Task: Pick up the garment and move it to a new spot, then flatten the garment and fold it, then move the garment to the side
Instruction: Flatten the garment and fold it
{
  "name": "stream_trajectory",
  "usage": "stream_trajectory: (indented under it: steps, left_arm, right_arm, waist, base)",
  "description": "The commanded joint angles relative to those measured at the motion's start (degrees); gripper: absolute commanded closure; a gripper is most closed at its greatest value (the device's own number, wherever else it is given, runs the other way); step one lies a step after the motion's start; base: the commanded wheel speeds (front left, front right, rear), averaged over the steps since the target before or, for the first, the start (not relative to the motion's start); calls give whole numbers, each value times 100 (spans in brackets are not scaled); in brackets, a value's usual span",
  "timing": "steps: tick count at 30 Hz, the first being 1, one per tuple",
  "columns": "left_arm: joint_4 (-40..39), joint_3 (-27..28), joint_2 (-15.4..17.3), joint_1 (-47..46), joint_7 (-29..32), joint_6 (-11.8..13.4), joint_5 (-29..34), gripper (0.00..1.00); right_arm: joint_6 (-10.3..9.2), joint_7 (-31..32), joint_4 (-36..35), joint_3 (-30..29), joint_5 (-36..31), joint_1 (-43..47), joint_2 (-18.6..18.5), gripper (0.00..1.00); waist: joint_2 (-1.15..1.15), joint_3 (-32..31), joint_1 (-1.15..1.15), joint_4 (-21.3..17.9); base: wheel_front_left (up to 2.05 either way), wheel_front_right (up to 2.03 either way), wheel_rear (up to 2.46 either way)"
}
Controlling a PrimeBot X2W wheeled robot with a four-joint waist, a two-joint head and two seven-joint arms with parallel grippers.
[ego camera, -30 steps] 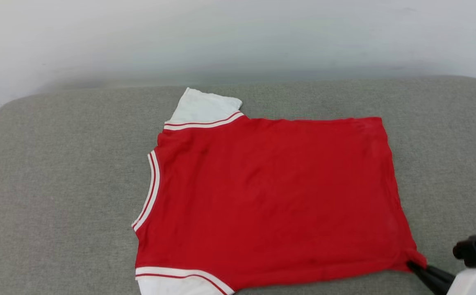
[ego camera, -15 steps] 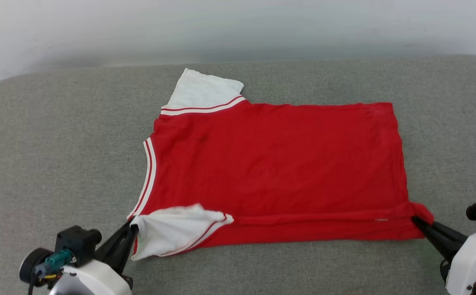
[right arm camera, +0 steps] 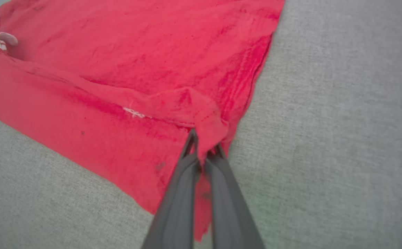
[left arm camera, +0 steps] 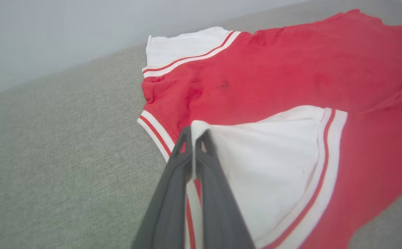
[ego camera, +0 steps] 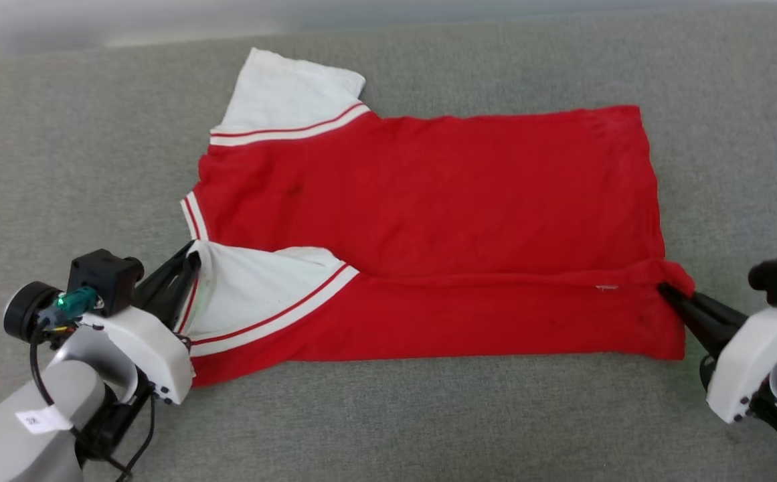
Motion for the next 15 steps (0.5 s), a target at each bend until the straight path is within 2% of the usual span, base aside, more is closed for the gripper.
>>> stream_trajectory:
  steps: [1, 11, 12, 13, 14, 15]
  left_arm:
    - [197, -54, -24, -90, 48, -78, 42, 100]
    - [1648, -359, -550, -416, 98, -727, 81, 100]
    - [1738, -366, -618, -430, 84, -769, 51, 100]
    - [1819, -366, -661, -451, 69, -811, 25, 84]
    - [1892, -378, -679, -483, 68, -821, 38, 35]
    - [1938, -376, -685, -532, 39, -805, 99, 0]
  right_arm:
    - [-4, 32, 83, 34, -13, -130, 96, 100]
    - [-5, -2, 920, 528, -94, -524, 422, 100]
    - [-4, -45, 940, 567, -77, -550, 437, 87]
    - [-4, -87, 947, 588, -49, -573, 448, 62]
    - [-3, -143, 941, 597, -46, -599, 438, 5]
    - [-3, -207, 917, 598, -55, -628, 421, 0]
  waist:
    - [0, 188, -1, -93]
    - [0, 341, -1, -88]
    - [0, 304, -1, -72]
    - [0, 264, -1, -64]
    - [0, 213, -1, -53]
    - [0, 159, -1, -42]
  base:
    - [0, 0, 0]
    - [0, 0, 0]
    - [0, 0, 0]
    - [0, 0, 0]
    - [0, 0, 0]
    - [0, 0, 0]
